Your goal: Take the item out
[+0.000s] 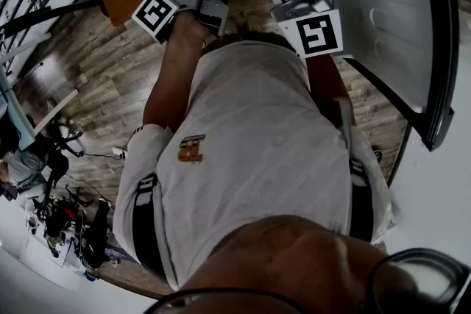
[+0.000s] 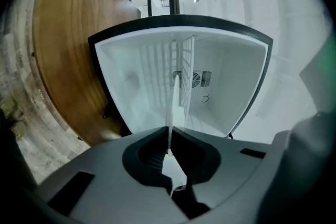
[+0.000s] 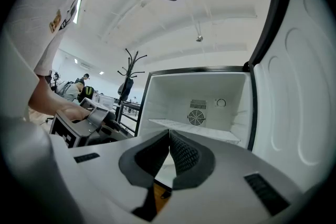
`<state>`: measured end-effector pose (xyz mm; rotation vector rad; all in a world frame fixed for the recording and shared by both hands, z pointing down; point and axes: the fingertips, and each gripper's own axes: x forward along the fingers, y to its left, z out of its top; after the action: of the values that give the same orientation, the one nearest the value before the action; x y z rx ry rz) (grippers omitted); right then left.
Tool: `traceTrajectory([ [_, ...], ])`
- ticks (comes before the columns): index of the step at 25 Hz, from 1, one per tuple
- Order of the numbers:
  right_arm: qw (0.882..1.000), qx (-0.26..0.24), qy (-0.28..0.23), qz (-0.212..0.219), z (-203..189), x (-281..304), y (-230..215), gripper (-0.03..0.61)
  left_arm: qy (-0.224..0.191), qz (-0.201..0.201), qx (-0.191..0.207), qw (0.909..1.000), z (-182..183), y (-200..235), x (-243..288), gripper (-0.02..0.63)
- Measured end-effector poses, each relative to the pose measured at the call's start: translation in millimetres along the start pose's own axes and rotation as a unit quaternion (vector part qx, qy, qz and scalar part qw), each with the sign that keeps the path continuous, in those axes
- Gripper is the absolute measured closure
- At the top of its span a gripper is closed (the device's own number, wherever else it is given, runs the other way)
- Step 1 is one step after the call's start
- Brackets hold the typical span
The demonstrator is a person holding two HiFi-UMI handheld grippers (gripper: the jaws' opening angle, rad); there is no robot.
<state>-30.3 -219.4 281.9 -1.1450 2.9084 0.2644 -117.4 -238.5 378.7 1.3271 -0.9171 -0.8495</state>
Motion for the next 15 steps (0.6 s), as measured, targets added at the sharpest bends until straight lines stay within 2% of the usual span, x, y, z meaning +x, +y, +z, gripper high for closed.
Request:
traceTrajectory([
  [15,0.999,0.031,-0.016,0.031,-31,16,-4,0.545,0.005,-0.023,0.024,0.9994,2,0,1,0.584],
])
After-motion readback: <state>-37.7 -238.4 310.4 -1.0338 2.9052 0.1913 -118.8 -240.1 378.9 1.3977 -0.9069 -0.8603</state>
